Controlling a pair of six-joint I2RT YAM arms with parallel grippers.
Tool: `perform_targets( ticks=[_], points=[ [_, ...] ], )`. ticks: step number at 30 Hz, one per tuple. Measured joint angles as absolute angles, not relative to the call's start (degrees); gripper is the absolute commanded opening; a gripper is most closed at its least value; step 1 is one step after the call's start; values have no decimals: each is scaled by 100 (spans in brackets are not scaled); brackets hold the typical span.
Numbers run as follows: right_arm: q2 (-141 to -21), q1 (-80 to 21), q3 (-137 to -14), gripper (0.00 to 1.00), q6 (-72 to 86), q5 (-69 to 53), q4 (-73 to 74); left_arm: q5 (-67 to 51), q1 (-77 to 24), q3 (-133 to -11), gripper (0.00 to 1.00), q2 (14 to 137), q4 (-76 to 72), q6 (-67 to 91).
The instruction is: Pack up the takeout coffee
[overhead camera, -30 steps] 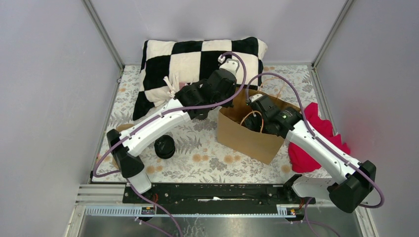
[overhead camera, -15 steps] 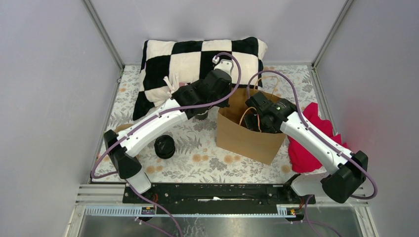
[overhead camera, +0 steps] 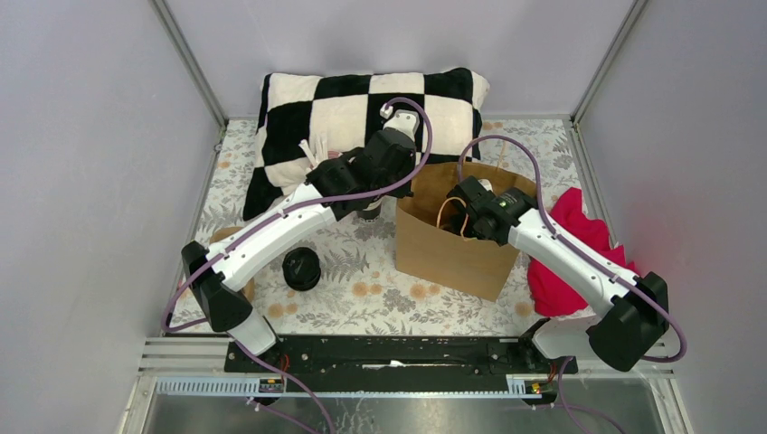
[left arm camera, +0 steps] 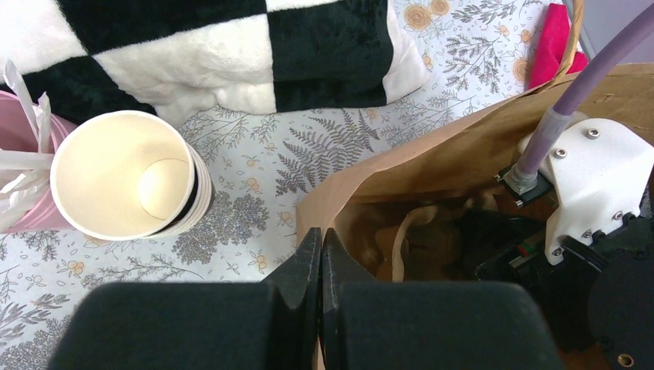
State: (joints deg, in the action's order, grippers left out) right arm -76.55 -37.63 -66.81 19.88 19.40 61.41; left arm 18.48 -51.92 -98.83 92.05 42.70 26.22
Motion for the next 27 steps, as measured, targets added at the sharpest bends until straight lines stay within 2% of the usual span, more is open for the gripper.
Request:
perform_targets(
  ticks=[14,21,23,27],
  points=[
    [-7395,-3728,-6348,86,1857,1992,5345,1540,-5162,-9845,0,9196,4147,2596],
    [-7378,-3710,-6340,96,1844,1942,5142,1479,-5162,-9850,0,9196,4145,2598],
    [-7417,-3710,-6451,99,1868,1831,5242,1466,-5162,-9852,3,9196,4145,2598],
    [-7588,-3710,-6803,100,1975,1520,5531,1417,-5162,-9867,11,9196,4152,2593]
  ],
)
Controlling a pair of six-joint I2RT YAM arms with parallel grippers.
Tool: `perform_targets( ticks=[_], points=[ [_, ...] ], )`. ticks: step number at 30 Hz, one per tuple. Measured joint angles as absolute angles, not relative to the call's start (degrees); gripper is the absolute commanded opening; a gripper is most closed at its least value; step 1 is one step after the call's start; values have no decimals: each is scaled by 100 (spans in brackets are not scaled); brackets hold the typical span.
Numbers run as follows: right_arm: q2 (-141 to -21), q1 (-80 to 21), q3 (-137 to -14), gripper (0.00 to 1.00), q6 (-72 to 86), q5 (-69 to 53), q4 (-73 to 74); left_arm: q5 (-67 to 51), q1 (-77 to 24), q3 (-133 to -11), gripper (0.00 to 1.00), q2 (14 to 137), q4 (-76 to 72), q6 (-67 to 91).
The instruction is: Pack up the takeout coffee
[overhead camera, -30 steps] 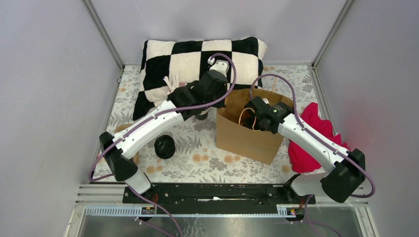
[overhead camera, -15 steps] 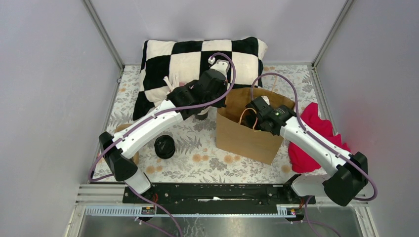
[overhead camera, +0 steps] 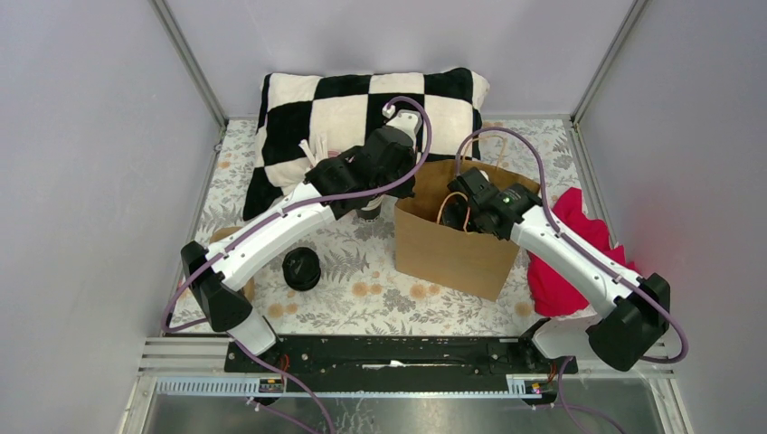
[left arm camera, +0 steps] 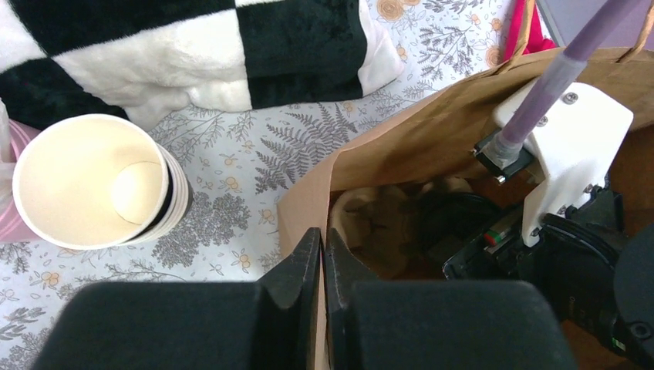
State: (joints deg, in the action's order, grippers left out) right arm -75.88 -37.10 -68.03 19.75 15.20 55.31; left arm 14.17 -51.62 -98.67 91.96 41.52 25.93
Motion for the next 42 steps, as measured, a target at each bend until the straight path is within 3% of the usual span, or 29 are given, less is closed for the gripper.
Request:
perform_targets(
  ticks=[4,10,13,22,35,42],
  points=[
    [-7708,-3710,-7236,100,2056,1356,5839,1339,-5162,-9913,18,9198,4257,2593],
    [-7721,-3710,-7876,100,2147,1256,6281,1256,-5162,-9929,48,9198,4346,2571],
    [-7721,-3710,-8044,100,2196,1236,6464,1210,-5162,-9929,59,9198,4355,2539],
    [-7719,-3710,-8956,100,2270,1225,7004,1175,-5162,-9929,66,9194,4324,2528],
    [-7712,-3710,-10718,100,2056,1264,7131,1251,-5140,-10471,99,9115,4416,2480],
    [-7712,-3710,-11264,100,1747,1712,6956,1433,-4453,-10639,97,8468,4449,2790]
  ],
)
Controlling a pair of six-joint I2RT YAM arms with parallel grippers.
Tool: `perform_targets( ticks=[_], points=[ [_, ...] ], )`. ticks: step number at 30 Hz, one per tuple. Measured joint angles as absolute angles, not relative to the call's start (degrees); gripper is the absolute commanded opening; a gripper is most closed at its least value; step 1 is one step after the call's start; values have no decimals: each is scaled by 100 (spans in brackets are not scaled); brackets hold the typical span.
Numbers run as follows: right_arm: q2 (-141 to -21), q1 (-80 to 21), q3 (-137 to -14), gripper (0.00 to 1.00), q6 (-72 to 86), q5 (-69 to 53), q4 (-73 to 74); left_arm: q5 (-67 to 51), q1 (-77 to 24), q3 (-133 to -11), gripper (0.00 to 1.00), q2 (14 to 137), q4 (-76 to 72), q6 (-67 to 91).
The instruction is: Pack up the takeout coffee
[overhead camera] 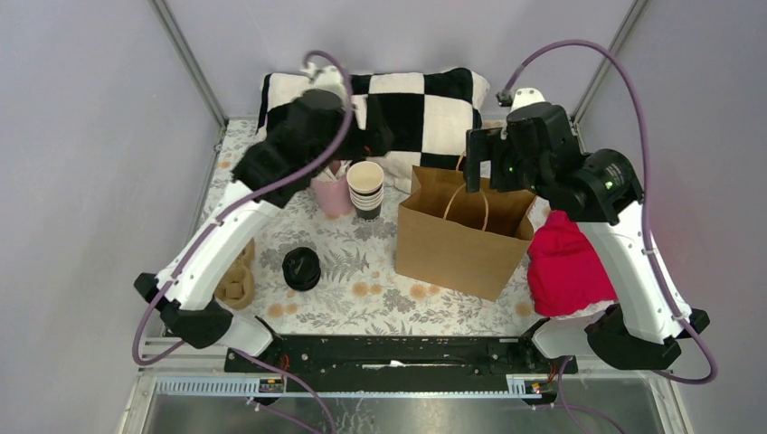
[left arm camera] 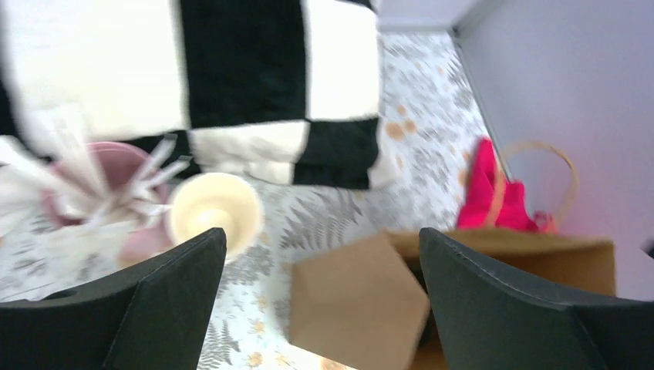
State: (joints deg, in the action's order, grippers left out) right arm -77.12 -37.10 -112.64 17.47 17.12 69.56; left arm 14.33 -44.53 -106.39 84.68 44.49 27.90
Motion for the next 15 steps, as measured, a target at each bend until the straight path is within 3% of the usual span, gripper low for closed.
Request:
perform_targets(
  ticks=[2,4,8,15],
  points=[
    [-7712,-3710,-11424,100,1632,1831,6901,1525,-4003,-10639,93,8309,4543,2910],
    [-7706,-3710,-11559,100,1498,1964,6796,1542,-3535,-10645,78,8252,4670,2993],
    [-7607,-3710,-11528,100,1280,2086,6687,1258,-2648,-10735,63,8523,4897,3072],
    [-7338,-3710,-11286,100,897,2185,6713,766,-2268,-10663,53,9500,4915,2829]
  ],
)
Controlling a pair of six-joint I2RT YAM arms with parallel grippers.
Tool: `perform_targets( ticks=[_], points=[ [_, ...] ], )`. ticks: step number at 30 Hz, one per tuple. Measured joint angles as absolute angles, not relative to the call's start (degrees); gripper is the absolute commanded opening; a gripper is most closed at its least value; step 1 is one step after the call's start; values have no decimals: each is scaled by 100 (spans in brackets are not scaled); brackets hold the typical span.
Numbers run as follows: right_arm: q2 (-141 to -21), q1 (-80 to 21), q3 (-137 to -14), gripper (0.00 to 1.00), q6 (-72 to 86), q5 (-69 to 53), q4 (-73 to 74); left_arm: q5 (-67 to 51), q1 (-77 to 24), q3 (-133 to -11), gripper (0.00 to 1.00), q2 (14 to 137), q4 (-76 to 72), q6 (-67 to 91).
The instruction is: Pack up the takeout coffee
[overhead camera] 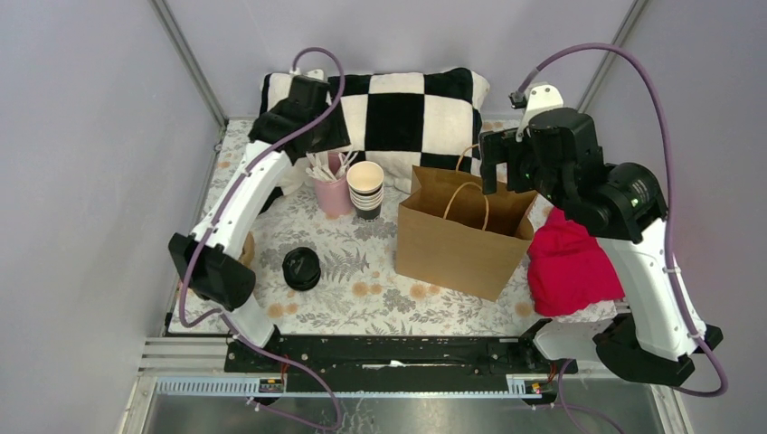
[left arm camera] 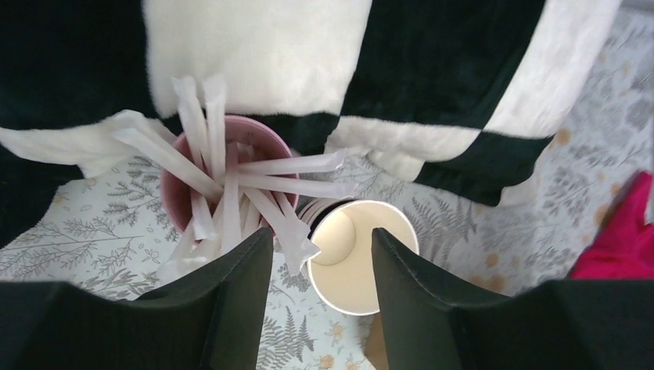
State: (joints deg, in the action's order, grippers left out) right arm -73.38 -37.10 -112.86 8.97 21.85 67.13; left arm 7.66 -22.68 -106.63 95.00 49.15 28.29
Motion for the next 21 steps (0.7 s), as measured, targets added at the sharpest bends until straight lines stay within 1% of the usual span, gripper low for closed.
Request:
perform_targets(
  ticks=[3,5,6,8,13,18,20,21],
  points=[
    [-7242,-3710,-11286,100,742,2211,6737,659,-2298,-10527,47,9719,4895,2648],
    [-7170,-3710,-11284,100,679,2255,6748,663,-2303,-10530,38,9824,4873,2541],
    [-7140,-3710,-11281,100,661,2279,6748,670,-2303,-10530,35,9872,4860,2482],
    [-7039,-3710,-11229,100,624,2314,6742,692,-2303,-10530,33,9957,4845,2383],
    [-6855,-3710,-11135,100,609,2342,6742,760,-2303,-10530,32,10086,4847,2211],
    [-6810,-3710,-11126,100,600,2342,6740,843,-2303,-10530,12,10099,4856,2091],
    [-6805,-3710,-11100,100,596,2338,6737,891,-2303,-10530,10,10099,4866,2036],
    [-6805,-3710,-11087,100,593,2335,6737,910,-2303,-10530,11,10099,4884,2008]
  ],
)
